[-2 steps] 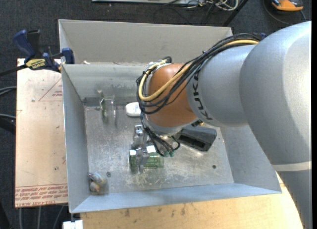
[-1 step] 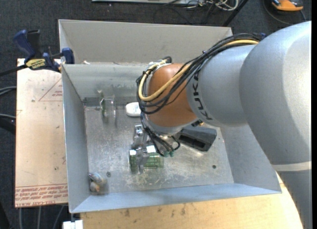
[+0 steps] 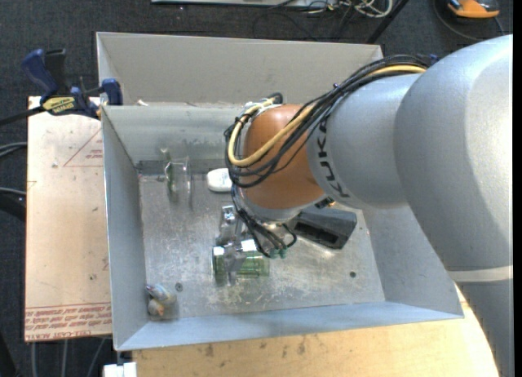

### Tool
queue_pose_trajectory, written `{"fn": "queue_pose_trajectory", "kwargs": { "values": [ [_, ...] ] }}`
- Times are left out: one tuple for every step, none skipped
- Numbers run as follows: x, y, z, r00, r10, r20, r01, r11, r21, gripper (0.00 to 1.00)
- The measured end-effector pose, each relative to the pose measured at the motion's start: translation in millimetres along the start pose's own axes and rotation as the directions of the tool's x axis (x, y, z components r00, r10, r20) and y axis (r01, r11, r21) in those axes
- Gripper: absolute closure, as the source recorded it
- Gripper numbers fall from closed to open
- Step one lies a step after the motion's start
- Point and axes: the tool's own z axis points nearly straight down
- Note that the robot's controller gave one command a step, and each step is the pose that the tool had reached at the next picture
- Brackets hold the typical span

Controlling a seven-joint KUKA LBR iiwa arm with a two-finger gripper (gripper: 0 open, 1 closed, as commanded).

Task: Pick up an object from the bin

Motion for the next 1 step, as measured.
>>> {"fn": "queue_pose_trajectory", "kwargs": {
  "values": [
    [0.0, 0.0, 0.0, 1.0, 0.0, 0.0, 0.0, 1.0, 0.0, 1.0]
  ]
}}
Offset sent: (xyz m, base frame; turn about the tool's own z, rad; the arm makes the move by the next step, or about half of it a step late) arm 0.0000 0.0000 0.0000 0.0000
